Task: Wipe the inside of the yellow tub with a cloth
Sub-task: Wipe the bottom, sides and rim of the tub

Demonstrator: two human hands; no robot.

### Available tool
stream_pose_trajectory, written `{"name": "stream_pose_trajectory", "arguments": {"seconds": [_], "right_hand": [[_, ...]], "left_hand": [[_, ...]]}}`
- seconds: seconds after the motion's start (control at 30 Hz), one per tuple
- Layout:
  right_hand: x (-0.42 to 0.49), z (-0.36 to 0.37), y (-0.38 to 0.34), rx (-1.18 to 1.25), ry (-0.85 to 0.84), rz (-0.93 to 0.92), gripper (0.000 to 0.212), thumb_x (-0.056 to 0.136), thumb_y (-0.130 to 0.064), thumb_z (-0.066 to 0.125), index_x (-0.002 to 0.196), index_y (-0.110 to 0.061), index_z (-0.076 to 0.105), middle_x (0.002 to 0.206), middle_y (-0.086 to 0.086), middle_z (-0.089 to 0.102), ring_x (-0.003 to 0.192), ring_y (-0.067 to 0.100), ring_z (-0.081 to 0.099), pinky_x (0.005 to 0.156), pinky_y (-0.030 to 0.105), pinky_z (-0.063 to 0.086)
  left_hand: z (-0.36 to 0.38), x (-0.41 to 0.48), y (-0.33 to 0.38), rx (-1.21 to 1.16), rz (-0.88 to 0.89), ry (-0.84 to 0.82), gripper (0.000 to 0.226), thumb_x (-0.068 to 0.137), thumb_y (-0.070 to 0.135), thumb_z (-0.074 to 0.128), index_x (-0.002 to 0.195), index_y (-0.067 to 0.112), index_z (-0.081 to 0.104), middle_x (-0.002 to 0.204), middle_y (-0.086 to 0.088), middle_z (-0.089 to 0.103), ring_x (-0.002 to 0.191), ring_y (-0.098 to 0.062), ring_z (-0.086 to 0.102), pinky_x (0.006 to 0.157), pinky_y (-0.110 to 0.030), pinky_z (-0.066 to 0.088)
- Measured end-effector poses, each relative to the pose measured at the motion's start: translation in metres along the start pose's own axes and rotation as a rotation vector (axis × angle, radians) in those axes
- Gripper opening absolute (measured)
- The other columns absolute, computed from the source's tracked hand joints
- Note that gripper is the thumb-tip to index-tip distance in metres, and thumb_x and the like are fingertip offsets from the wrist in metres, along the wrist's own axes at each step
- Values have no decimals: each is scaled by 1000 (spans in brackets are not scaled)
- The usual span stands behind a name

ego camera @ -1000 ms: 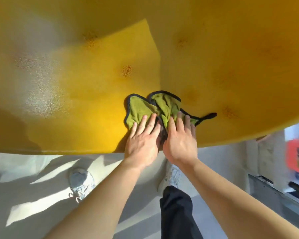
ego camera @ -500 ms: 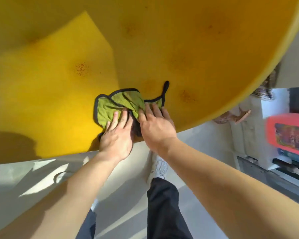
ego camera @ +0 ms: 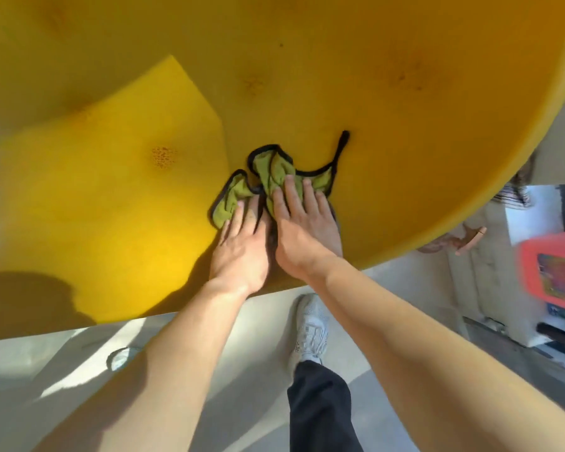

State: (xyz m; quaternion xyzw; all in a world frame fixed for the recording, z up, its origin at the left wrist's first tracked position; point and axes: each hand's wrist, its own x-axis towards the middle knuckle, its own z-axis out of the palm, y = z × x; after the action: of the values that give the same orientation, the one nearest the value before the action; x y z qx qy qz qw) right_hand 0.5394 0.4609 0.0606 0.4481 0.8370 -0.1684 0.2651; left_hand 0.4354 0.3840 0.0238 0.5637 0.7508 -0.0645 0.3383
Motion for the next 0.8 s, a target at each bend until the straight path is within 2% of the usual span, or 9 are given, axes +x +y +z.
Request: {"name": "stream_pose_trajectory", "arguments": {"seconds": [0.1,0.23,0.37,0.47,0.53,0.63,0.7,0.8], "right_hand": [[1,11,-37,130,-75,-171,74,95,-27,38,160,-15,5,168,8,-6,154,30,-4,124,43,5],[7,0,-21,-46,-97,-250,65,102,-28,34,159,-13,7,168,7,-3,154,28,3,122,48,12],[17,-40,45,-196,-41,-78,62,104,-20,33,160,-17,6,167,3,-10,154,25,-1,121,51,14],[12,-60,83,-300,39,37,65,103,-30,30,159,-13,1,167,8,-13,154,29,-3,122,52,13],[9,-62,85,-328,89,96,68,101,-35,25,159,-11,-1,166,11,-12,154,32,-4,123,51,11],[19,-45,55,-253,61,110,74,100,-39,30,158,-9,-6,166,14,-14,153,34,-10,124,48,5],[24,-26,24,-139,19,81,77,100,-32,39,159,-12,-7,166,12,-16,152,33,-14,124,46,2],[29,-1,-31,47,-44,-5,82,94,-24,43,159,-15,-6,166,9,-18,152,31,-17,124,45,1]], "left_hand": [[-7,-25,-52,28,-83,-70,62,99,14,29,157,24,8,163,5,-17,150,-18,-15,123,-40,4],[-16,-27,-55,106,-95,-147,57,104,25,23,157,28,3,164,3,-16,151,-23,-13,123,-42,8],[-22,27,18,84,25,-139,57,104,27,26,156,31,2,164,2,-18,150,-29,-15,122,-45,7],[-29,64,69,24,110,-100,63,102,19,35,155,33,5,162,3,-24,149,-27,-21,122,-47,6],[-28,73,72,-14,173,-46,61,101,18,37,154,35,10,162,6,-24,149,-24,-21,122,-47,6],[-25,64,39,-43,219,-46,55,102,21,35,152,35,18,162,9,-21,149,-20,-19,121,-44,5],[-22,48,5,-15,198,-38,57,102,18,36,153,35,18,163,9,-19,149,-19,-19,122,-42,4],[-21,10,-62,52,142,-43,61,100,16,37,154,33,14,163,7,-20,149,-19,-19,123,-42,5]]}}
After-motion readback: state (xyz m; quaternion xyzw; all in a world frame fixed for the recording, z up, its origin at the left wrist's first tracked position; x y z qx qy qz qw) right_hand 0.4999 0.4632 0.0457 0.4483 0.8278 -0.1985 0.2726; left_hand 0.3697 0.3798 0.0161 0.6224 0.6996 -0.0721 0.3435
